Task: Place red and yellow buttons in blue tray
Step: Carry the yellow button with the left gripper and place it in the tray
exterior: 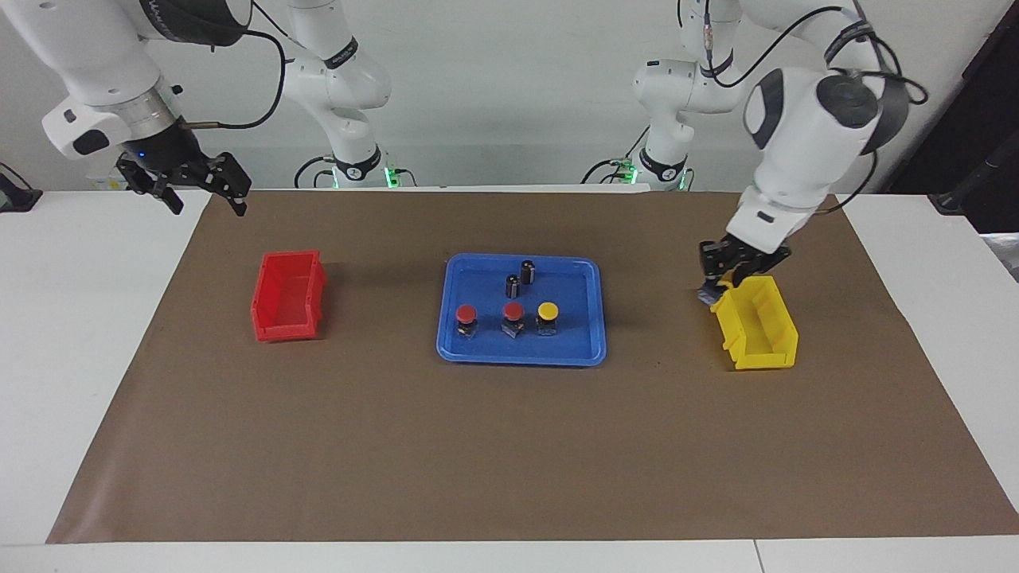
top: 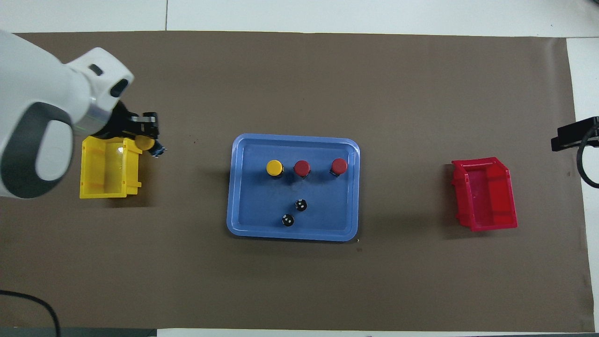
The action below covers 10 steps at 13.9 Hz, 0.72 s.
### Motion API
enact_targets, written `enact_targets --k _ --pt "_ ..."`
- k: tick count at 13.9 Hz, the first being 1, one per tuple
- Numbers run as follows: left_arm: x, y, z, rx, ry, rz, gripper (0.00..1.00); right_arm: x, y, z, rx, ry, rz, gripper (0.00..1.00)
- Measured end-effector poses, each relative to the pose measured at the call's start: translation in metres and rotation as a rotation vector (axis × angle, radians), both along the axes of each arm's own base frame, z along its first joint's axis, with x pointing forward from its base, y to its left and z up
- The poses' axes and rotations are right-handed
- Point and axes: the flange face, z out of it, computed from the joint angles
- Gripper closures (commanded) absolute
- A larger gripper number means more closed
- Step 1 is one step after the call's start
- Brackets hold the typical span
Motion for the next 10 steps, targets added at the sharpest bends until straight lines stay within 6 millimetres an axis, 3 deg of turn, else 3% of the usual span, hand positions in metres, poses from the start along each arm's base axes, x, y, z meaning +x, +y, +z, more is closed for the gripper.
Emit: enact_targets --k 2,4,10 --pt "-0.012 -0.039 -0.035 -0.015 0.018 0.020 0.99 0.000 -0.002 -0.001 0.000 0.004 -0.003 0.00" --pt "-0.024 -0.057 -0.053 -0.018 0.025 0.041 0.99 0.001 -0.002 -0.004 0.000 0.013 -0.003 0.00" --pt "-0.050 -0.090 -0.073 -0.036 0.016 0.077 0.98 0.001 -0.004 -0.008 0.001 0.021 -0.006 0.00"
